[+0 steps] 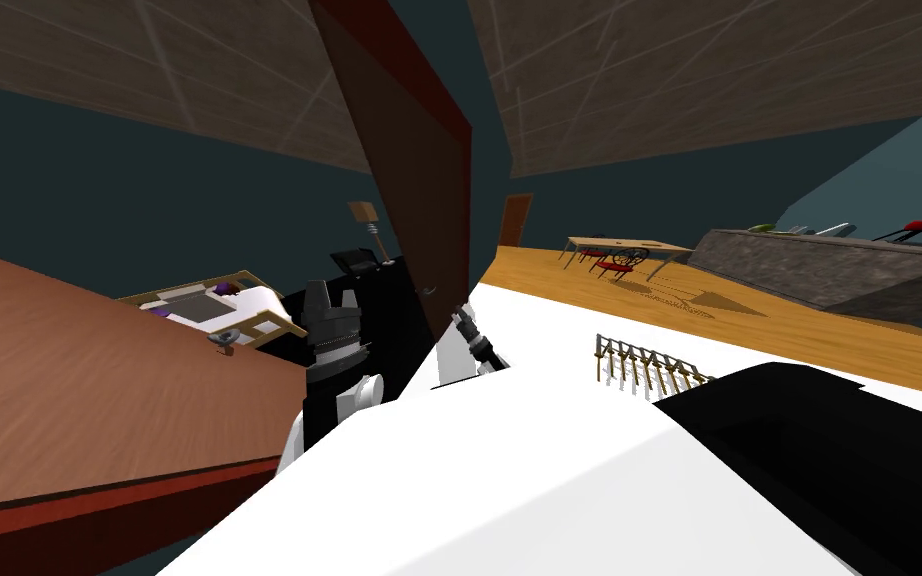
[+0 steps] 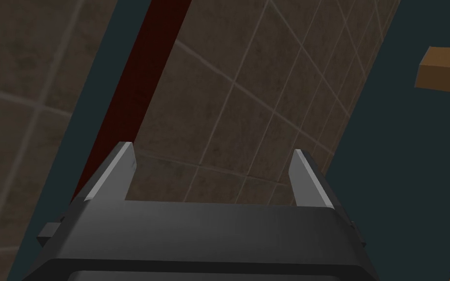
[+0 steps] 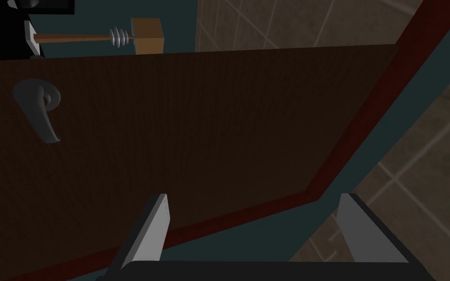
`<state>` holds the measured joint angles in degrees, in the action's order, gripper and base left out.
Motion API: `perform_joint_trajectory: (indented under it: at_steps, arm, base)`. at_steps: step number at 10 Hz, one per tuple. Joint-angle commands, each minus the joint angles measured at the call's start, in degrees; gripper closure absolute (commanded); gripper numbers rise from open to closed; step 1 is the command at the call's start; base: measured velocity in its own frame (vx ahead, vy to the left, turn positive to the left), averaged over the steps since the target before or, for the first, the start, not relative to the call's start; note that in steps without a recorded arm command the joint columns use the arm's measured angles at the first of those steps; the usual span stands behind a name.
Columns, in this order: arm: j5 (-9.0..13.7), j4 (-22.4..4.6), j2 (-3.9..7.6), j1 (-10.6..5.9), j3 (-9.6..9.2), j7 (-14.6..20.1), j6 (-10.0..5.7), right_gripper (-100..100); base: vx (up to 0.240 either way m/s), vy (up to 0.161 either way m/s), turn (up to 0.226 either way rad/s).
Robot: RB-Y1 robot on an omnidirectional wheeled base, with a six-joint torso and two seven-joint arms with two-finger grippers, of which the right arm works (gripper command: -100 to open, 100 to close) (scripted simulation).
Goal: Push the door open
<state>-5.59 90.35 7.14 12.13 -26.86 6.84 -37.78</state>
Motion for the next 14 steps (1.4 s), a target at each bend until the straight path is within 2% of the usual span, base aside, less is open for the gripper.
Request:
perform_joint_trajectory:
  at_steps: [1,4,12,14]
  arm:
    - [-0.04,-1.92,-0.16,-0.97,-1.59,0.10,0.07,-100]
    - [0.09,-7.11,0.14,-2.98,-5.05,0.65,-0.79,-100]
    - [0.28,-15.09,0.53,-6.06,-10.38,1.49,-2.11,-100]
    - [0.35,-17.96,0.66,-7.17,-12.29,1.80,-2.59,-100]
  base:
    - [0.160,-0.036,-0.048]
    - [0.158,-0.033,-0.046]
    - [0.109,-0.014,-0.033]
    - [0.135,-0.007,-0.046]
